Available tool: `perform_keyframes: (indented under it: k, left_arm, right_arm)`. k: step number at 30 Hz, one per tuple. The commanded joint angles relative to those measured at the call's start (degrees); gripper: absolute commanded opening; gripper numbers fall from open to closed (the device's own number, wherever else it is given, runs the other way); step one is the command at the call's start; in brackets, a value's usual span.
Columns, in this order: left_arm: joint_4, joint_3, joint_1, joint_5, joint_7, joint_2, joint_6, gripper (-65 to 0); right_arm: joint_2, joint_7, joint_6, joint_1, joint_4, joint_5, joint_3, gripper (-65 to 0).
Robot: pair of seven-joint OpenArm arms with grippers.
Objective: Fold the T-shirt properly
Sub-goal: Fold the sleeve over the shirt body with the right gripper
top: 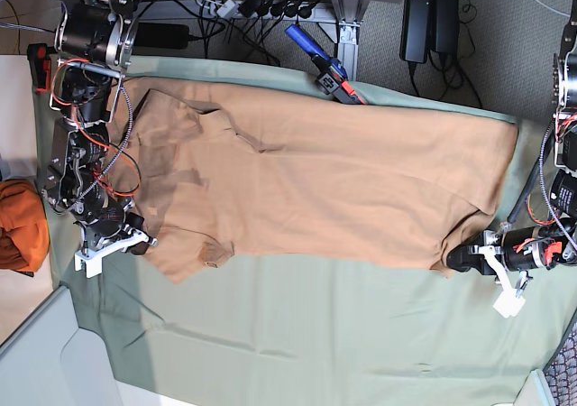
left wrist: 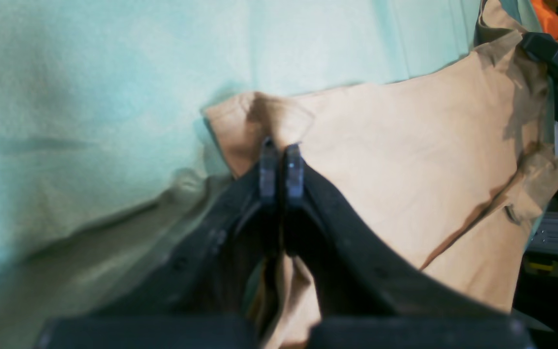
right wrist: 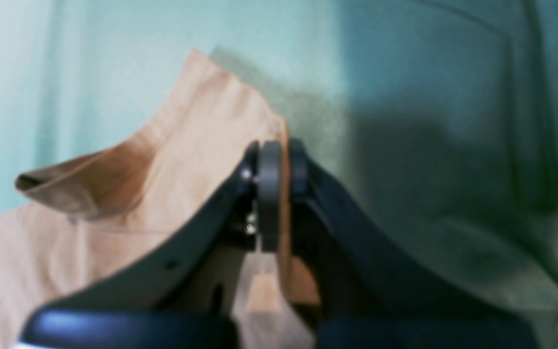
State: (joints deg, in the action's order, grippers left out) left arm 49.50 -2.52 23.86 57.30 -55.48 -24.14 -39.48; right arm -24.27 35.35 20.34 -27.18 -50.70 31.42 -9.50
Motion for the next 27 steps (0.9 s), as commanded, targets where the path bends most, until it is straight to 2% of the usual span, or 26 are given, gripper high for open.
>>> perform_keyframes:
  k: [1, 3, 7, 10, 16, 23, 27]
  left_arm:
    - [0.87, 0.35, 2.03, 1.20, 0.79, -0.94, -0.52, -65.0]
    - [0.87, 0.35, 2.16, 2.05, 0.33, -1.38, -0.52, -65.0]
    - [1.18, 0.35, 1.66, 5.25, -4.90, -2.60, -0.52, -65.0]
    - [4.13, 0.35, 0.00, 8.50, -5.66, -4.85, -0.52, -65.0]
    - [13.97, 0.35, -4.70, 8.94, -6.54, -8.41, -0.52, -65.0]
    - [22.58, 0.35, -11.41, 9.33, -7.13, -12.57, -0.52, -65.0]
    - [23.43, 0.35, -13.55, 9.33, -7.15, -13.16, -0.52, -65.0]
  right_arm:
    - [-0.94, -1.22, 5.88, -1.62, -1.18, 0.50, -0.24, -65.0]
    - [-1.03, -0.44, 5.90, -1.51, -1.55, 0.55, -0.24, -65.0]
    - [-1.97, 3.52, 6.10, -0.66, -4.31, 2.71, -0.24, -65.0]
    - [-3.67, 4.28, 6.08, 2.64, -9.79, 4.13, -0.31, -65.0]
    - [-5.81, 5.03, 6.08, 11.56, -21.46, 4.13, -2.32, -65.0]
    - [-7.15, 6.10, 6.08, 20.68, -27.98, 5.25, -9.18, -65.0]
    - [-7.63, 6.10, 6.10, 25.20, -29.31, 7.69, -13.92, -65.0]
